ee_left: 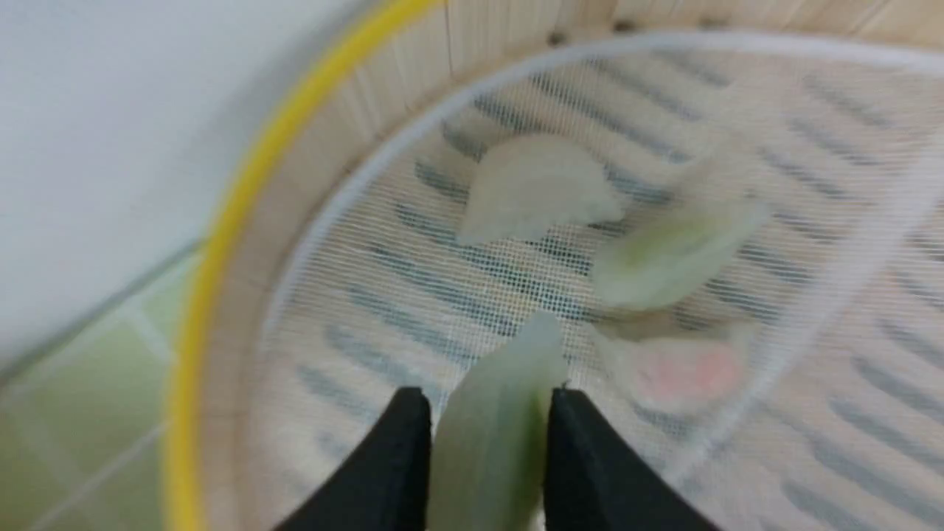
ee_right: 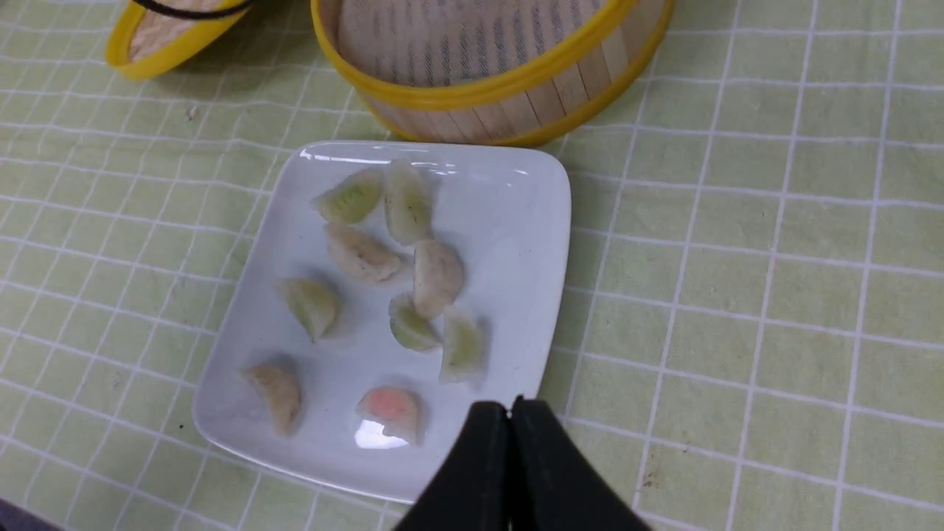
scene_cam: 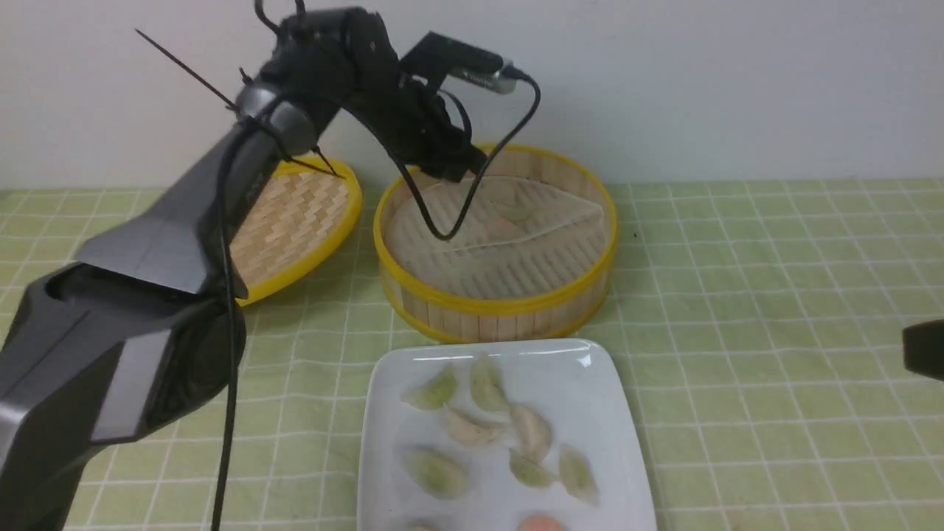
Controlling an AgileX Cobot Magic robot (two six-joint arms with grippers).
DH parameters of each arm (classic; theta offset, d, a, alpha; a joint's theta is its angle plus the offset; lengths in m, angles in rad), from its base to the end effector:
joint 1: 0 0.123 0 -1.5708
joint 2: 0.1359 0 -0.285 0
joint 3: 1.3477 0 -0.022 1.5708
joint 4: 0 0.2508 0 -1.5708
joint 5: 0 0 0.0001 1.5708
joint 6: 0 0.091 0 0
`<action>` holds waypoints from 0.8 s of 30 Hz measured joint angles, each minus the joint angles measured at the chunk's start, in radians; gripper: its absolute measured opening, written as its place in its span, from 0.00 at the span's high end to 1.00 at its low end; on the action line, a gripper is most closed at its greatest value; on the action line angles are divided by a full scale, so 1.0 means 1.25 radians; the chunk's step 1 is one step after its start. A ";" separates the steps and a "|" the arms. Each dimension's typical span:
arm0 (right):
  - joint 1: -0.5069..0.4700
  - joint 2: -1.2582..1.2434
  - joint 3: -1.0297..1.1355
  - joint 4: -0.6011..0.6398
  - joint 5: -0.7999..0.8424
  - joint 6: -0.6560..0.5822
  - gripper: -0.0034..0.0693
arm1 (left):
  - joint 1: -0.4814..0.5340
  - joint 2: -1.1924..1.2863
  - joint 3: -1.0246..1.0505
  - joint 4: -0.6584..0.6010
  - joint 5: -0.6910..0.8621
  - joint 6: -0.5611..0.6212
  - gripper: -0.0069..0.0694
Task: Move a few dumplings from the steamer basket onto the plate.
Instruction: Use the left arm to grab a dumpling from the steamer, then use the left arm to put the dumpling into the plate
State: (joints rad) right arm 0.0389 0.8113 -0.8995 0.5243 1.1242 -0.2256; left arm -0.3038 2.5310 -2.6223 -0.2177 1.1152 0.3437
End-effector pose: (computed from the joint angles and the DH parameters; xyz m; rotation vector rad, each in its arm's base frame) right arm 0.1260 0.0460 0.3566 -0.2276 2.4099 0.6001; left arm 0.5194 -0.1813 0.2480 0.7553 2.3755 -0.2675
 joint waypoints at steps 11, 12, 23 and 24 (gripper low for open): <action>0.000 -0.001 0.000 0.057 0.017 0.000 0.97 | 0.000 -0.244 0.023 0.006 0.111 -0.036 0.67; 0.000 -0.001 0.000 0.060 0.020 0.000 0.97 | 0.000 -0.290 0.064 -0.004 0.111 -0.069 0.67; 0.000 -0.001 0.000 0.054 0.035 0.000 0.97 | -0.019 -0.724 0.727 -0.038 0.110 -0.104 0.68; 0.000 -0.001 0.000 0.054 0.035 0.000 0.97 | -0.024 -0.747 0.782 -0.042 0.110 -0.104 0.68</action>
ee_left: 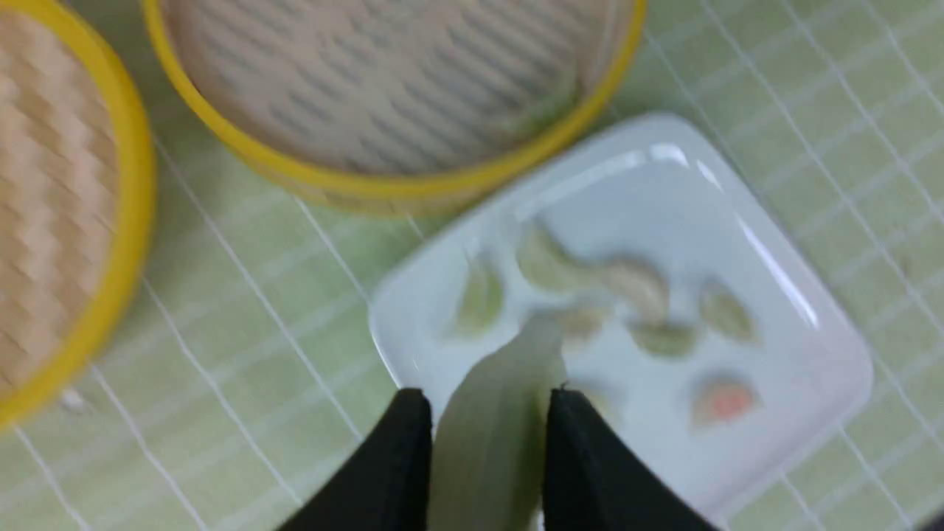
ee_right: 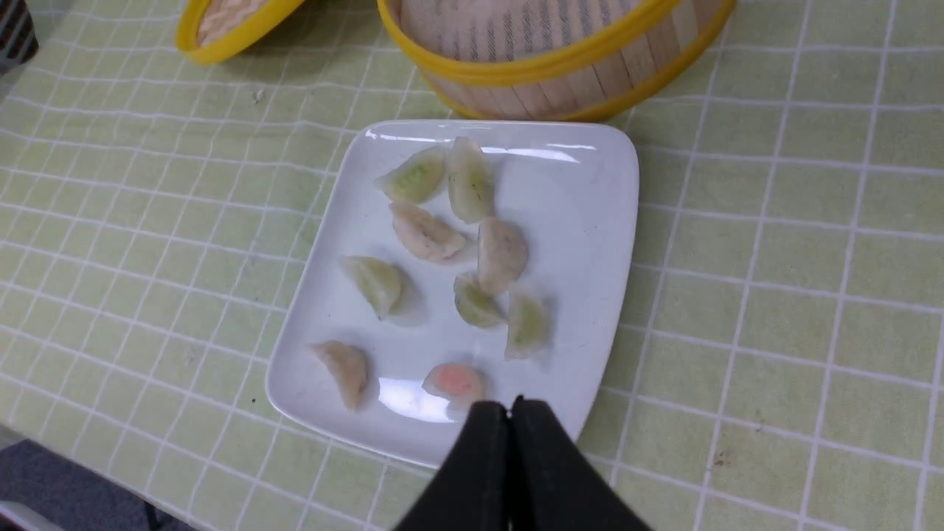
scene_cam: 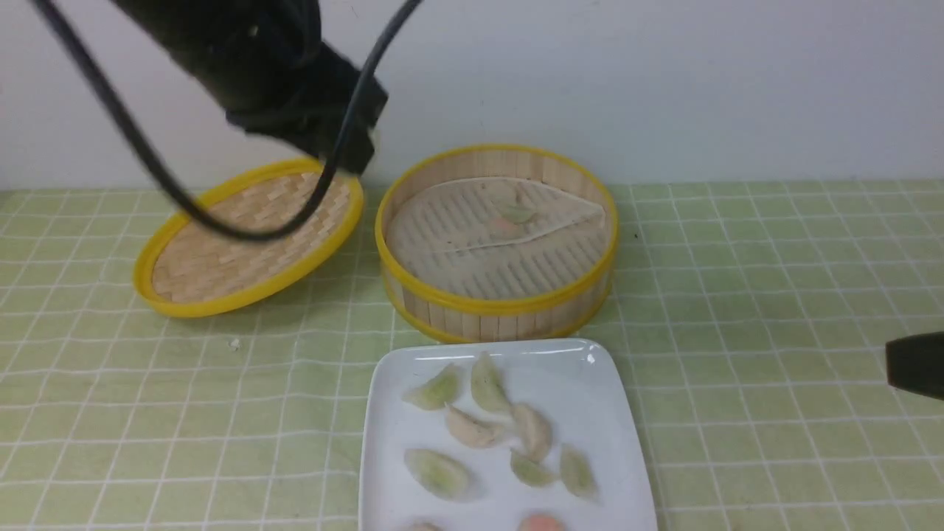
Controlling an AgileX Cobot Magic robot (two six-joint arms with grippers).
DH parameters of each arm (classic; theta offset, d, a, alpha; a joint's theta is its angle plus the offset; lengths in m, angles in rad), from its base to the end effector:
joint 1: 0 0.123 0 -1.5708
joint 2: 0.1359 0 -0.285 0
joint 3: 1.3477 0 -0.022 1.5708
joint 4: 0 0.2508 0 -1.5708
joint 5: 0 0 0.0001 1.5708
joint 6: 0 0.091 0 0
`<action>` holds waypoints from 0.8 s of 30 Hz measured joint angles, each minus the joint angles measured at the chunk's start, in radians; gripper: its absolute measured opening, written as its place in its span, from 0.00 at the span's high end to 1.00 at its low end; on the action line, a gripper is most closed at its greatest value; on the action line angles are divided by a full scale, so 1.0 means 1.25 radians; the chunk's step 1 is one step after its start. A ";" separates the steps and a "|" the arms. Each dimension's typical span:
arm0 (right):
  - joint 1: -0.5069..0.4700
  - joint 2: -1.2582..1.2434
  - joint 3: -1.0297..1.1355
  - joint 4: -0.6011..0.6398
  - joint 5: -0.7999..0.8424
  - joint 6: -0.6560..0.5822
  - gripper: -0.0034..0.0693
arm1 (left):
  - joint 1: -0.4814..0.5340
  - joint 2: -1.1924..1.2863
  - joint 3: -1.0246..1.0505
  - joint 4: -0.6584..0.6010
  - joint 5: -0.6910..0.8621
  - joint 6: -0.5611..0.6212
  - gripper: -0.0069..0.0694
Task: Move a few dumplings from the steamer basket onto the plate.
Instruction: Use the left arm to put the dumpling into the plate
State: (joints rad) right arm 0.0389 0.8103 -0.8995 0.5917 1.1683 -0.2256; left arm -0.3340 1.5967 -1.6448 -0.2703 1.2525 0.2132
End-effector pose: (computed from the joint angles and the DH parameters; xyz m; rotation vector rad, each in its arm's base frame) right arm 0.1217 0.0515 0.3577 -0.2345 2.4252 0.6985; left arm 0.3050 -0.1303 0.3812 0.6908 2.5880 -0.4089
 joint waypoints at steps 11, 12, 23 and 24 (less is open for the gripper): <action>0.000 0.000 0.000 0.007 0.001 -0.001 0.97 | -0.117 0.018 0.425 -0.014 -0.265 0.002 0.68; 0.000 0.000 0.000 0.007 0.001 -0.001 0.97 | -0.122 0.032 0.429 -0.014 -0.280 0.003 0.68; 0.000 0.000 0.000 0.009 0.001 -0.016 0.97 | -0.128 0.158 0.430 0.023 -0.408 0.005 0.61; 0.000 0.000 0.000 0.009 0.001 -0.030 0.97 | -0.128 0.160 0.430 0.026 -0.428 0.005 0.54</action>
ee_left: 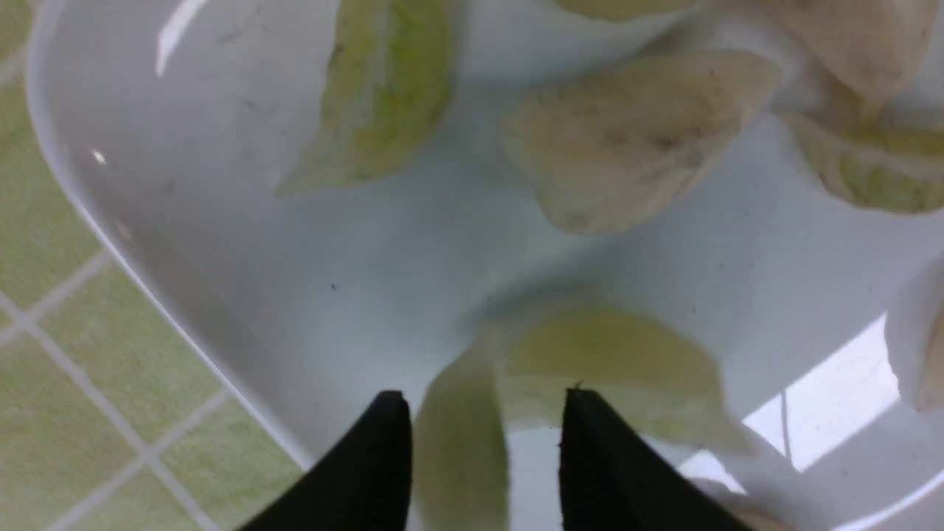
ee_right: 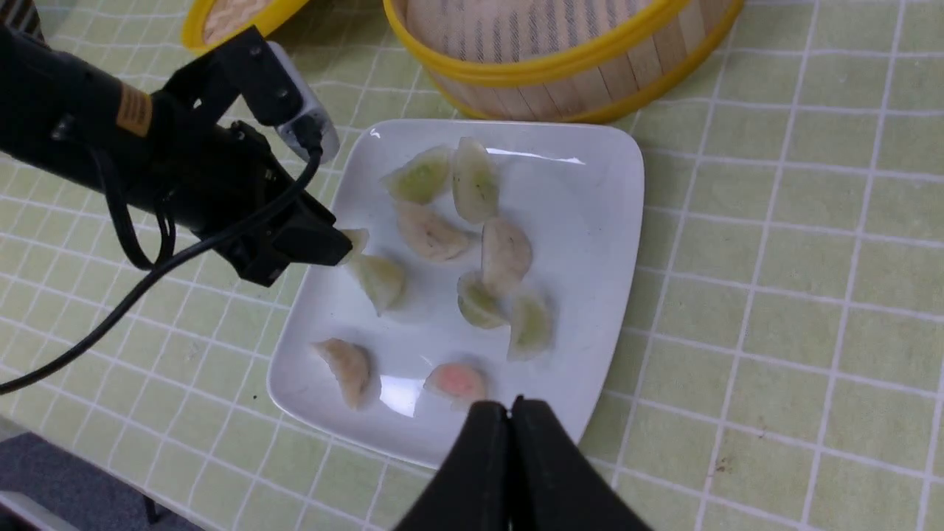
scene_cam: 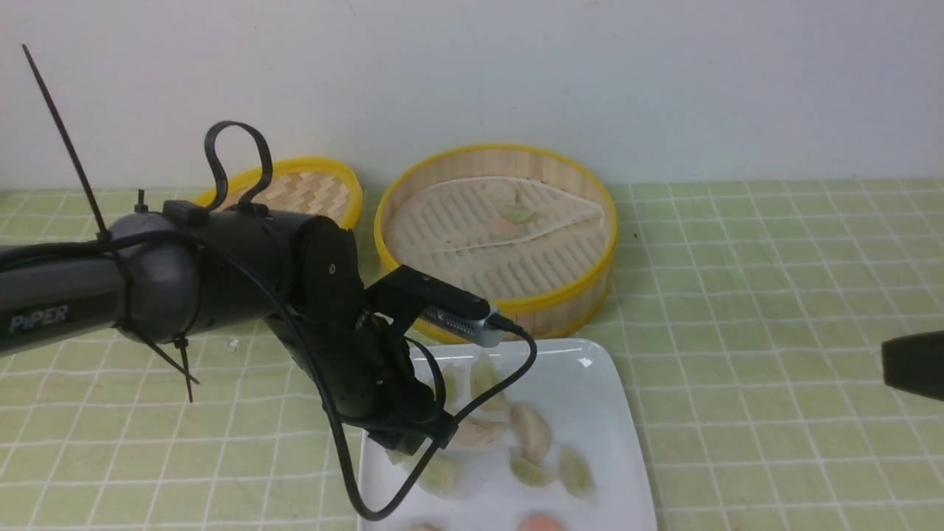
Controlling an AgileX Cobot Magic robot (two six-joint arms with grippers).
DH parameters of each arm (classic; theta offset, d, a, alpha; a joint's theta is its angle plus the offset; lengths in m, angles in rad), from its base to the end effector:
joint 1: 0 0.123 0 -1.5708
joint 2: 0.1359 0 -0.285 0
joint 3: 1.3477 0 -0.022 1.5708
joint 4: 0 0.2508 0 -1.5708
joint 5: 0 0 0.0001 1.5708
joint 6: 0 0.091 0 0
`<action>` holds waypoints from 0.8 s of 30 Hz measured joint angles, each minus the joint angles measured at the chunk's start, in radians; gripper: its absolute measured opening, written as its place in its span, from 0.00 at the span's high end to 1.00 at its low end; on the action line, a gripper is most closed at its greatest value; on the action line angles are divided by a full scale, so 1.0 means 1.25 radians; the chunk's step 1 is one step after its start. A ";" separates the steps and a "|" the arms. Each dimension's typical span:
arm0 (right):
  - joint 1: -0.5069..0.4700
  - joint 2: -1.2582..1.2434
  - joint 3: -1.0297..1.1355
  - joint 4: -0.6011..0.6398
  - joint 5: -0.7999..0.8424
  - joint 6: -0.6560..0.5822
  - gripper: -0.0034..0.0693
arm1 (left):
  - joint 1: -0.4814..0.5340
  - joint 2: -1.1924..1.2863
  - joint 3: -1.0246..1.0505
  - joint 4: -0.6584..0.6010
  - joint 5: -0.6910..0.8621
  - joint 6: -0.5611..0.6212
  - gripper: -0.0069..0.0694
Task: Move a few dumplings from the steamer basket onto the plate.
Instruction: Use the left arm to put the dumpling into the plate, then use the right arm to grab a dumpling from inside the steamer
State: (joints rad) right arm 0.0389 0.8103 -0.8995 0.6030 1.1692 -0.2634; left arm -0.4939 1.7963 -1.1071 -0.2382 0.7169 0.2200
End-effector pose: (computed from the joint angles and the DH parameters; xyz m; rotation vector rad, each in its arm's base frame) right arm 0.1215 0.0523 0.3581 -0.2778 2.4111 0.6962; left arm 0.2957 -0.1753 0.1789 0.7932 2.7914 -0.3081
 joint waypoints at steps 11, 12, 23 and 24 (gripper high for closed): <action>0.000 0.018 -0.042 0.004 -0.003 -0.018 0.97 | 0.000 -0.017 -0.023 0.018 0.035 -0.009 0.44; 0.000 0.043 -0.081 0.004 0.008 -0.026 0.97 | 0.000 -0.041 -0.040 0.029 0.069 -0.021 0.53; 0.046 0.360 -0.386 -0.048 0.066 -0.104 0.97 | 0.000 -0.431 -0.022 0.051 0.180 -0.064 0.92; 0.067 0.393 -0.412 -0.071 0.066 -0.104 0.97 | 0.000 -0.477 -0.007 0.051 0.181 -0.071 0.92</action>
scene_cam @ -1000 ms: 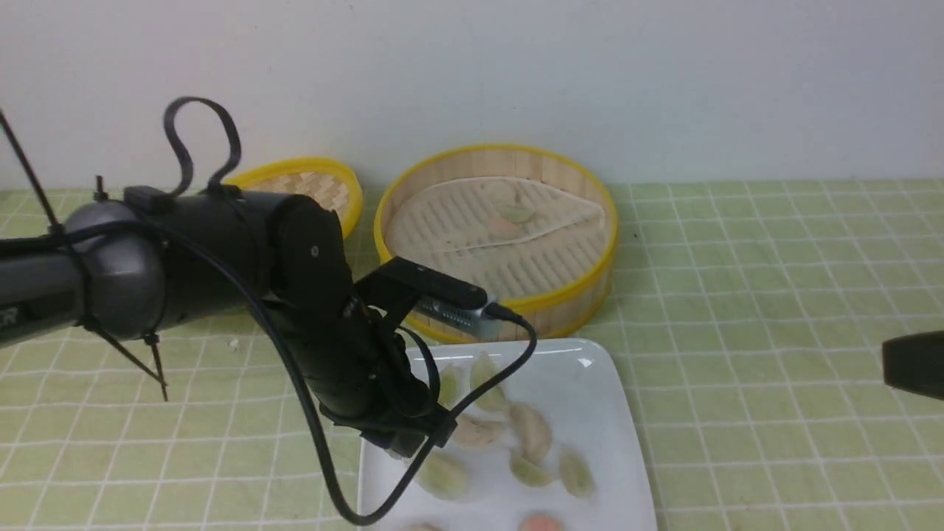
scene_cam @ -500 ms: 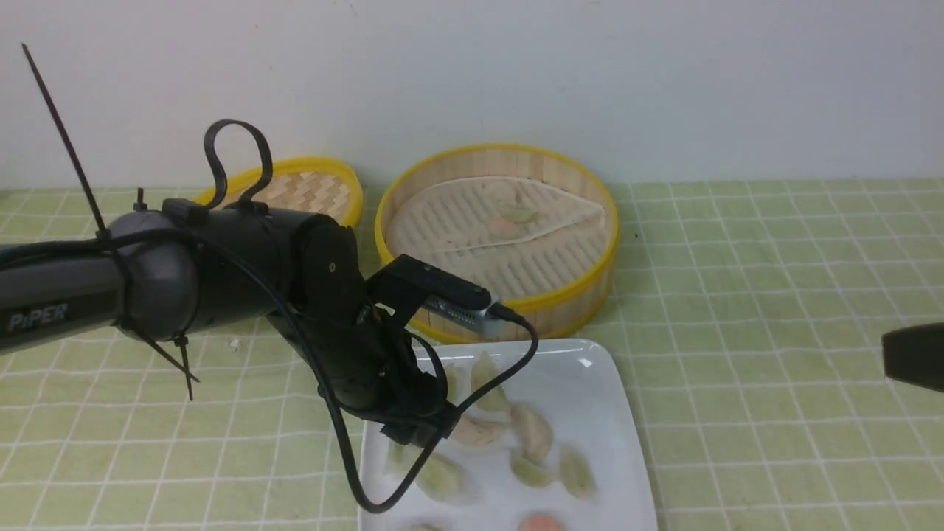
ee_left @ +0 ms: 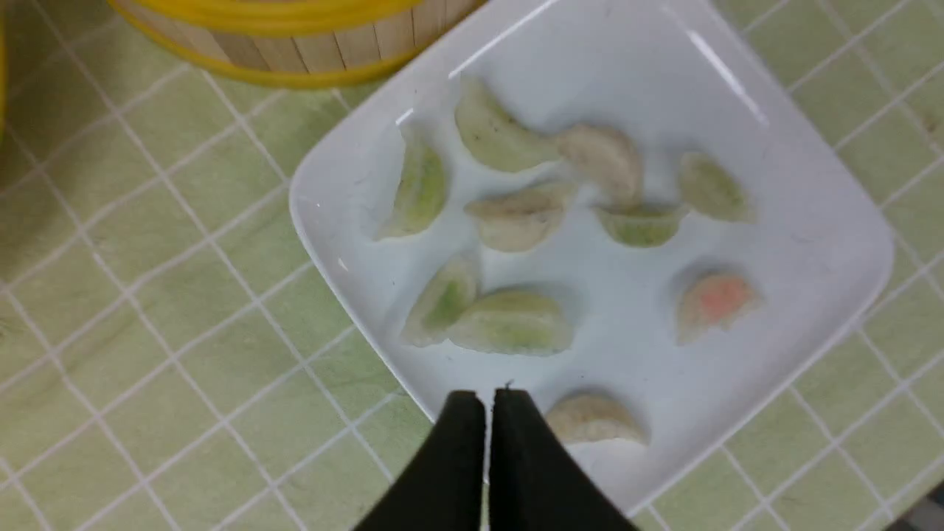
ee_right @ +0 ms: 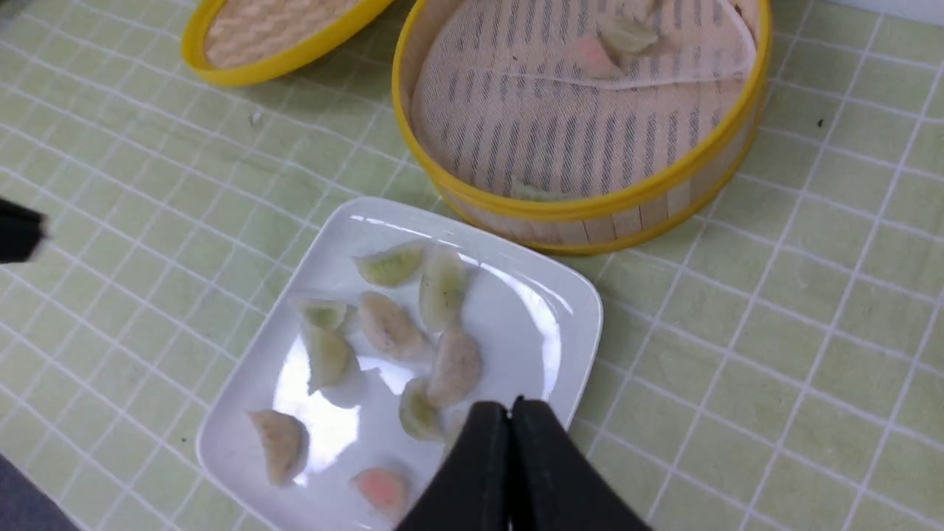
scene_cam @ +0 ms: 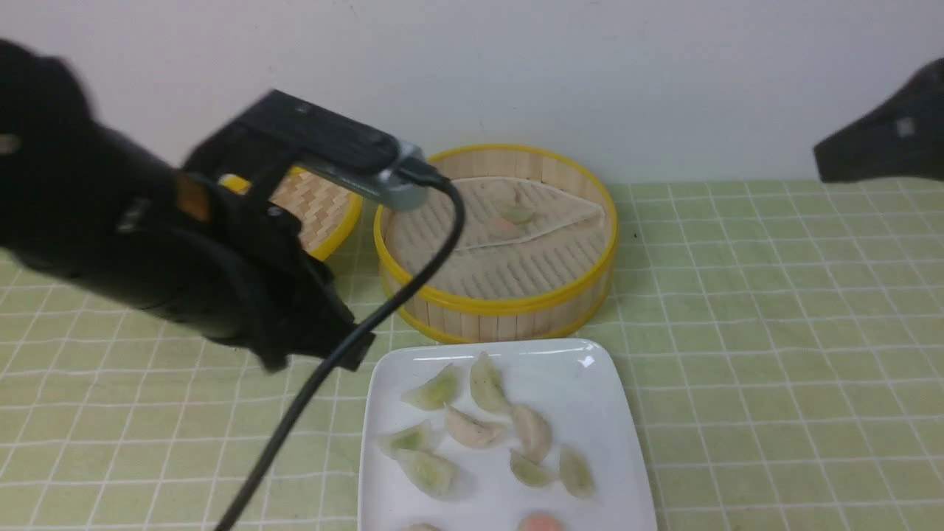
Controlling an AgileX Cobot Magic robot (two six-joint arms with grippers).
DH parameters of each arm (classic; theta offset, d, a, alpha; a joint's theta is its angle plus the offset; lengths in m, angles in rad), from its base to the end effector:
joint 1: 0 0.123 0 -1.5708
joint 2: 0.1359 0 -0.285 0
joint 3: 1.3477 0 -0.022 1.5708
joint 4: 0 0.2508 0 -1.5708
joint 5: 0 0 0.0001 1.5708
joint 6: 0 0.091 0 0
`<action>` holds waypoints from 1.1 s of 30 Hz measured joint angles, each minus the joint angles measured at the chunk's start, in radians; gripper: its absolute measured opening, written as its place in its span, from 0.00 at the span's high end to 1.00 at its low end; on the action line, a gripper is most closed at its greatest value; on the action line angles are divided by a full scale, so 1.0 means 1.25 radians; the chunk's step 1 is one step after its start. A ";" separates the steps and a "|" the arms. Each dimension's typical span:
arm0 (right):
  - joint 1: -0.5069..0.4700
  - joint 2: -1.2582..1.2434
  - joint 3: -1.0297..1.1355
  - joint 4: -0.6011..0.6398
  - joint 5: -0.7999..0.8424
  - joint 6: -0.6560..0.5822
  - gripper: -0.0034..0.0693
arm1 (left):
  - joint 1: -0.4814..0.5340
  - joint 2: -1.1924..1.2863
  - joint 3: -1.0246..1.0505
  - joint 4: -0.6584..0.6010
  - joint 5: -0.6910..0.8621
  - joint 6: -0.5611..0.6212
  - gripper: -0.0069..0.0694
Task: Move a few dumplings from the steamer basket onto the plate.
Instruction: Use the right arm to grab a dumpling from inside the steamer
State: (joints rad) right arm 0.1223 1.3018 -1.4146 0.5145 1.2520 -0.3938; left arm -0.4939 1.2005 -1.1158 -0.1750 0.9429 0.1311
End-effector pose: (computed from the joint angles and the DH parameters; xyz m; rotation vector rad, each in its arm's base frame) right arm 0.2394 0.0723 0.4088 -0.6004 2.4334 0.5846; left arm 0.2036 -0.1242 0.3504 0.7090 2.4279 -0.3671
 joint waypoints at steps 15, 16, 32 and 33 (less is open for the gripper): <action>0.164 0.492 -0.333 -0.173 -0.138 0.064 0.87 | 0.000 -0.544 0.224 0.006 0.066 -0.132 0.92; 0.167 0.552 -0.380 -0.174 -0.152 0.064 0.83 | 0.000 -0.592 0.225 0.018 0.084 -0.150 0.92; 0.212 0.912 -0.704 -0.158 -0.157 0.066 0.41 | 0.000 -0.757 0.225 0.283 0.267 -0.364 0.92; 0.214 0.923 -0.709 -0.158 -0.159 0.066 0.40 | 0.000 -0.757 0.225 0.307 0.269 -0.380 0.92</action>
State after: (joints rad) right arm 0.3901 2.4552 -2.3012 0.3164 1.0533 -0.3109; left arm -0.4939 0.2548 -0.8341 0.2092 1.2787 -0.3435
